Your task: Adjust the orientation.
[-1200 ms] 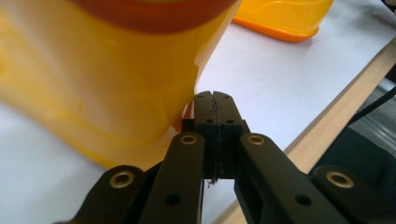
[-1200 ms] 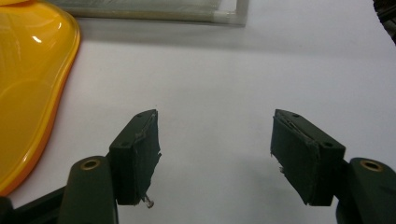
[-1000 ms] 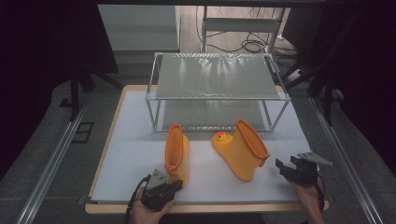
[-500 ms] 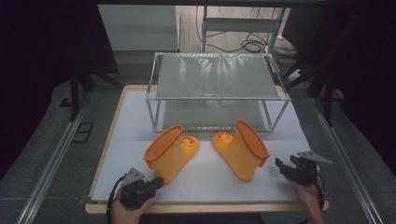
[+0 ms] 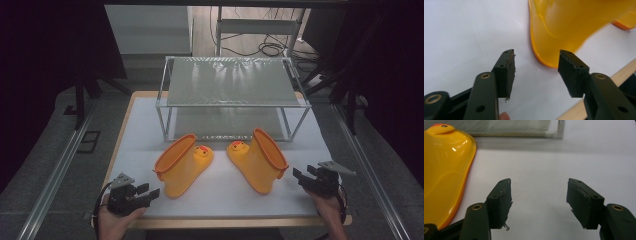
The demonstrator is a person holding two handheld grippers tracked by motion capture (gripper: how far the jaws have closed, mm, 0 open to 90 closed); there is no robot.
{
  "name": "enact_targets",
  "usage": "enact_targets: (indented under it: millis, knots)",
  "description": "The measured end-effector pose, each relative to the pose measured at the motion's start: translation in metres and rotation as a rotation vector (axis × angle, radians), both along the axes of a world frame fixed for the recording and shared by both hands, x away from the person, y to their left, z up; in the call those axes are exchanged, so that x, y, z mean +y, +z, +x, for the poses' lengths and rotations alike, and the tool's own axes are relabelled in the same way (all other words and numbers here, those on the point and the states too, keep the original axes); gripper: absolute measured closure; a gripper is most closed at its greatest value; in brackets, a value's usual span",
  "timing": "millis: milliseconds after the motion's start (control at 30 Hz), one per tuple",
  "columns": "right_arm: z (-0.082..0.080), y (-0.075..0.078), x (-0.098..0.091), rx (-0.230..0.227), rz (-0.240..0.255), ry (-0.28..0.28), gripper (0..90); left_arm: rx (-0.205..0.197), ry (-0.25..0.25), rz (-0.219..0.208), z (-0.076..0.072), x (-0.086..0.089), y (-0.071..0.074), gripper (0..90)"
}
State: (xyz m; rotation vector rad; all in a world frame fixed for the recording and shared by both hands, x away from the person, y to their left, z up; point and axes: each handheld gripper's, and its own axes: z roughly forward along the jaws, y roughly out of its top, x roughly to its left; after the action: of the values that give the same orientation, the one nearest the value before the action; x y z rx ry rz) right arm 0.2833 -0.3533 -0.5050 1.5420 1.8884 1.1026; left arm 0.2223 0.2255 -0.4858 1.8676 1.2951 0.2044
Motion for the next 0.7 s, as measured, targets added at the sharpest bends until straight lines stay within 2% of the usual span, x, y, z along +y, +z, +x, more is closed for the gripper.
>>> enact_targets:
  millis: [33, 200, 333, 400, 467, 500, 533, 700]
  knots:
    - [0.0, 0.001, 0.001, 0.0, -0.001, 0.012, 38.8, -0.001, -0.003, 0.003, 0.008, 0.002, 0.004, 46.4]
    - [-0.001, 0.001, 0.004, 0.0, -0.037, 0.053, 42.7, 0.013, 0.01, 0.007, 0.025, 0.009, 0.008, 45.8]
    - [-0.001, 0.0, 0.006, 0.012, -0.063, 0.069, 45.6, 0.014, 0.007, 0.02, 0.027, 0.009, 0.006, 45.8]
    - [-0.001, 0.0, 0.006, 0.015, -0.059, 0.081, 49.2, 0.013, 0.007, 0.023, 0.026, 0.009, 0.005, 45.8]
    - [-0.001, -0.001, 0.007, 0.024, -0.053, 0.1, 56.5, 0.011, 0.01, 0.012, 0.026, 0.01, 0.004, 45.9]
    - [-0.001, -0.001, 0.007, 0.024, -0.053, 0.1, 56.5, 0.011, 0.01, 0.012, 0.026, 0.01, 0.004, 45.8]
    - [-0.002, 0.0, 0.008, 0.032, -0.052, 0.126, 64.6, 0.009, 0.007, 0.009, 0.026, 0.01, 0.004, 45.8]
    - [-0.003, 0.004, 0.013, 0.025, -0.049, 0.192, 78.7, 0.008, -0.005, 0.002, 0.026, 0.008, 0.007, 44.7]
